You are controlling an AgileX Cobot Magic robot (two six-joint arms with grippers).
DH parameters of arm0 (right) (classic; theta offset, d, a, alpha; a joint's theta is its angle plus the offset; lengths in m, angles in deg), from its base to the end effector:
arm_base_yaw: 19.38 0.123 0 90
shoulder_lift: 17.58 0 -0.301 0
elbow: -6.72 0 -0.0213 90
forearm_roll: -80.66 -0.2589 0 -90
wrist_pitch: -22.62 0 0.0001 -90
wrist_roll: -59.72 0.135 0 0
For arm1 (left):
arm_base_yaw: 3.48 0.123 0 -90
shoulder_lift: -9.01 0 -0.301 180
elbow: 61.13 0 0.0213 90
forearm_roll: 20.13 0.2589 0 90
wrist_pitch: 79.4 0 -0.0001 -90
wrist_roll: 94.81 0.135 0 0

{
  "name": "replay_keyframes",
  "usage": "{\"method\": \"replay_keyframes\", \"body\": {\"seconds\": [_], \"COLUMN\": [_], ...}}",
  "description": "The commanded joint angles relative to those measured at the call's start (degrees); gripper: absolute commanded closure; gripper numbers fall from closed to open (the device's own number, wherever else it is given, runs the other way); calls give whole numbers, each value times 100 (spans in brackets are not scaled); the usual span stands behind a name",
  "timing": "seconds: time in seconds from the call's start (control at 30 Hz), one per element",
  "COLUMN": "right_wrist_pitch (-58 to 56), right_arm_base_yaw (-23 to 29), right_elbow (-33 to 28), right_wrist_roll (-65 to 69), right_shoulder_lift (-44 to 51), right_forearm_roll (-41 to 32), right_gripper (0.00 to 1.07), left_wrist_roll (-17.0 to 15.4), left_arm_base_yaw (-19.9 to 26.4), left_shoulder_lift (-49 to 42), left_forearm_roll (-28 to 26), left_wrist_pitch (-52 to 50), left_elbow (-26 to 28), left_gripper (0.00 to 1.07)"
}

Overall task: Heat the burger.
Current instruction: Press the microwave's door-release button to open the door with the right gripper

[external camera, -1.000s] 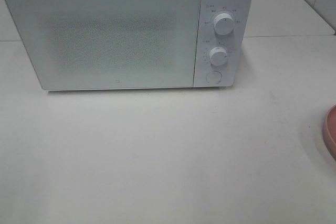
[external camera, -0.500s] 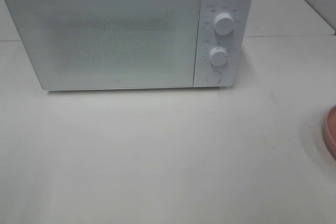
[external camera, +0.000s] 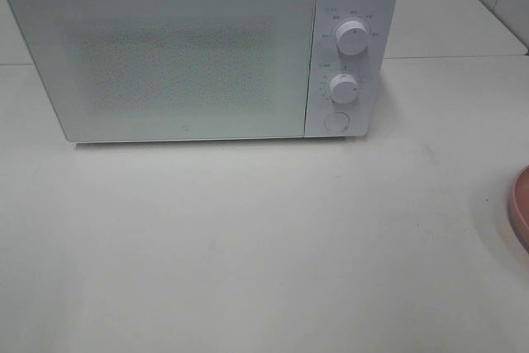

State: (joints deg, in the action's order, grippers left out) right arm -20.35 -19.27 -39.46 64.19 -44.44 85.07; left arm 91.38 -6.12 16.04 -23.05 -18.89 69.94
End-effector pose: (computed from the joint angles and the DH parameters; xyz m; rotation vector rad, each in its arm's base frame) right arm 0.0941 -0.0069 0.2959 0.0531 2.0221 -0.0381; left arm 0.0243 -0.0071 0.2623 0.1588 2.0256 -0.0219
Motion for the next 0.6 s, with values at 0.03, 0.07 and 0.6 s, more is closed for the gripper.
{"method": "replay_keyframes", "body": {"seconds": [0.03,0.07,0.6], "right_wrist_pitch": [407,407,2200], "right_arm_base_yaw": [17,17,17], "right_elbow": [57,57,57], "right_wrist_roll": [-6,-6,-6], "right_shoulder_lift": [-321,-321,-1782], "right_forearm_roll": [23,23,40], "right_gripper": [32,32,32], "left_wrist_roll": [0,0,0], "left_arm_base_yaw": [-23,-23,-23], "left_shoulder_lift": [-132,-132,-132], "left_forearm_roll": [-11,-11,-11], "left_wrist_pitch": [-86,-86,-86], "left_elbow": [-23,-23,-23], "left_gripper": [9,9,9]}}
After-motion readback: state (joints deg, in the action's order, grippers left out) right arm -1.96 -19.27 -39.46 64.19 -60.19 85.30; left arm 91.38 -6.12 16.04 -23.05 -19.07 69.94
